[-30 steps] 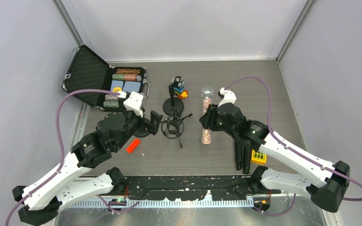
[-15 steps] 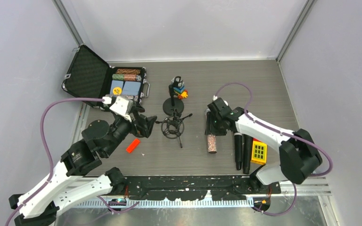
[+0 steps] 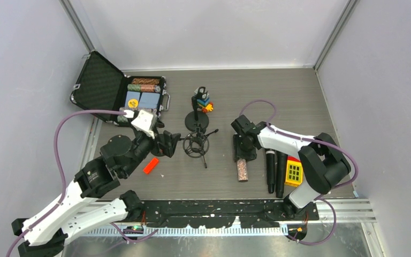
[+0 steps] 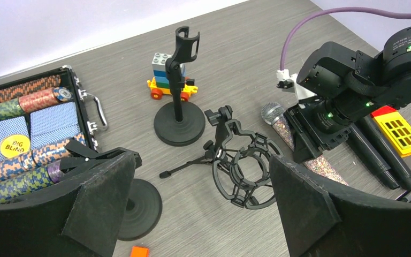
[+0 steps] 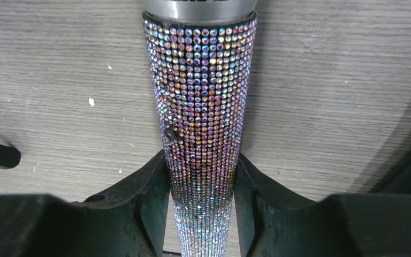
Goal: Remove the microphone from the stand
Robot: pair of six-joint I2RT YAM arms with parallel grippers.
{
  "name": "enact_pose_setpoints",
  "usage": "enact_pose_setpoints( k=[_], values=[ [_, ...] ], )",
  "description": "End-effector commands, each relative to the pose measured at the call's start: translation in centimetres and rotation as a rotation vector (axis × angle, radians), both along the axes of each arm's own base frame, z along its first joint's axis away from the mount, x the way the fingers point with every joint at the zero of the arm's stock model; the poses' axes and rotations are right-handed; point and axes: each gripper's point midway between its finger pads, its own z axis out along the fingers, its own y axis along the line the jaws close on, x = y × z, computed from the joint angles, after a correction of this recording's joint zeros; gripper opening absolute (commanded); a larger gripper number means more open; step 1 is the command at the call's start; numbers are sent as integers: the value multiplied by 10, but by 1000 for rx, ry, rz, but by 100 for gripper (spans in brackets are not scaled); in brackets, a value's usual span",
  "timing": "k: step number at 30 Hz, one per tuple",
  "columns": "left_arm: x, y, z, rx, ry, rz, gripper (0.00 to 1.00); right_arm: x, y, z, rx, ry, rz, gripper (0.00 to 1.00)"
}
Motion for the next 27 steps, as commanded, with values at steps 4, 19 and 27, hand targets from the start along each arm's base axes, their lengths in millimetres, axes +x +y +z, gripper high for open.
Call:
enact_pose_setpoints(
  k=[4,19,27],
  values=[
    [4,5,10,-30,-42,28,100,-37,-19,1,-17,105,26,39],
    [9,-12,-15,65,38,-5,100,-3,-7,85,124,-165,-83,55],
    [15,-4,-57,208,167,75,100,23,47,73,325,-161,-66,49]
  ],
)
